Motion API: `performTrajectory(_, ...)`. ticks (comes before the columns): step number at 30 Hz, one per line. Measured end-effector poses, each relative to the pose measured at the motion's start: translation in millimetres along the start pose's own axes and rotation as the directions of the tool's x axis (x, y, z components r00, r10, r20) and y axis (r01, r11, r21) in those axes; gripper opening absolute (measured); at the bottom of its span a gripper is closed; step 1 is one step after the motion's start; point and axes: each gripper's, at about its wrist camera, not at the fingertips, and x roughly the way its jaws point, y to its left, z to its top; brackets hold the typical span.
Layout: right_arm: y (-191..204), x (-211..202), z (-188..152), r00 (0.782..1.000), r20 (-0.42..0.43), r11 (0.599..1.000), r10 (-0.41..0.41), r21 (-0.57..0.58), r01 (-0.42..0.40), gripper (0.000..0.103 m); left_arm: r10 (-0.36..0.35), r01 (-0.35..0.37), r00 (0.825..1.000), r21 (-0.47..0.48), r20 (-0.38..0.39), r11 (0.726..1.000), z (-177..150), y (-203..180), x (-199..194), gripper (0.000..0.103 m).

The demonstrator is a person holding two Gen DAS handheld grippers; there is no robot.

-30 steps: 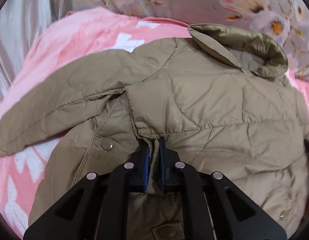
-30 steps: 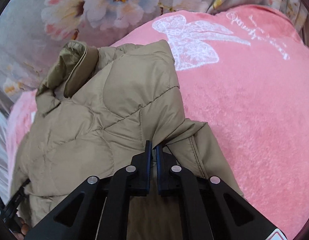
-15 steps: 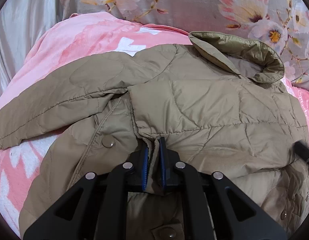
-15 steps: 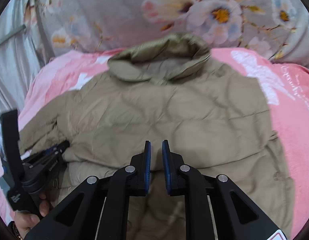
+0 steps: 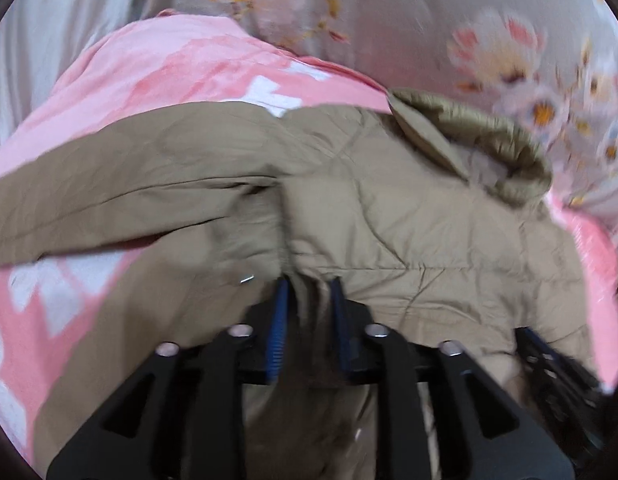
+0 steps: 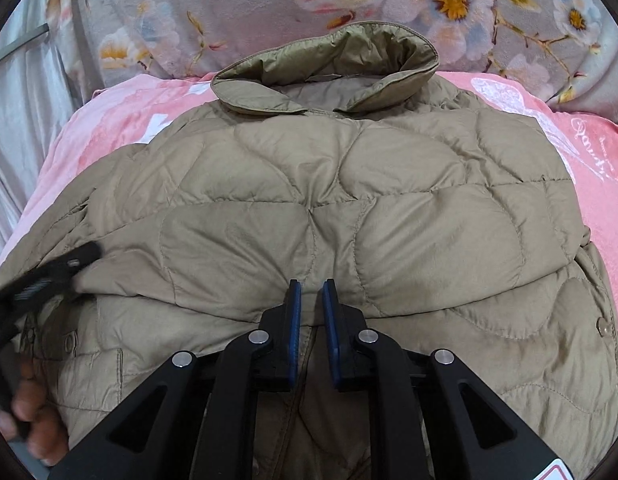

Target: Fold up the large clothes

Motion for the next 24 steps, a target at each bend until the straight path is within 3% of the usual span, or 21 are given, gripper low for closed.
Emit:
performTrajectory(2, -2.8, 0.1, 0.2, 1.000, 0.001, 1.000, 0.013, 0.017, -0.013, 0.012, -0.009, 0.011, 1.000, -0.066, 0.024, 0.998, -2.2, 30.4, -30.4, 0.049)
performTrajectory(4, -3.2, -0.4, 0.5, 1.000, 0.003, 1.000, 0.011, 0.021, -0.011, 0.012, 0.087, -0.079, 0.994, -0.124, 0.061, 0.989, -4.0, 70.1, -60.3, 0.070)
performTrajectory(6, -1.4, -2.0, 0.6, 1.000, 0.009, 1.000, 0.000, 0.017, 0.000, 0.012, 0.165, -0.148, 0.984, -0.199, 0.067, 0.969, -3.3, 114.0, -78.6, 0.083)
performTrajectory(11, -0.7, -28.1, -7.4, 0.998, 0.052, 0.999, -0.035, 0.018, 0.034, 0.023, 0.323, -0.287, 0.946, -0.473, -0.005, 0.833, 1.1, 258.0, -99.5, 0.084)
performTrajectory(14, -0.1, -54.2, -20.9, 0.995, 0.095, 1.000, -0.021, 0.024, 0.019, 0.039, 0.332, -0.293, 0.942, -0.574, -0.038, 0.765, 3.1, 309.5, -105.1, 0.083)
performTrajectory(17, -3.1, -70.3, -32.8, 0.995, 0.098, 0.999, -0.003, 0.050, -0.002, 0.040, 0.276, -0.242, 0.960, -0.610, -0.040, 0.754, 8.5, 325.8, -100.3, 0.070)
performTrajectory(18, -4.5, -74.8, -36.9, 0.996, 0.094, 0.998, -0.006, 0.058, 0.001, 0.040, 0.265, -0.229, 0.964, -0.594, -0.027, 0.771, 13.9, 320.5, -99.9, 0.056)
performTrajectory(19, -6.6, -79.8, -41.9, 0.996, 0.089, 0.998, -0.010, 0.066, 0.004, 0.040, 0.262, -0.225, 0.965, -0.575, -0.021, 0.786, 19.4, 314.6, -99.9, 0.035)
performTrajectory(21, -9.0, -86.9, -48.2, 0.997, 0.080, 0.997, -0.015, 0.073, 0.009, 0.040, 0.283, -0.248, 0.959, -0.522, -0.013, 0.816, 35.0, 296.6, -101.5, 0.012)
performTrajectory(24, -15.4, -105.1, -63.4, 0.996, 0.088, 0.996, -0.026, 0.086, 0.018, 0.040, 0.250, -0.194, 0.965, -0.428, 0.079, 0.883, 66.6, 249.3, -116.1, 0.003)
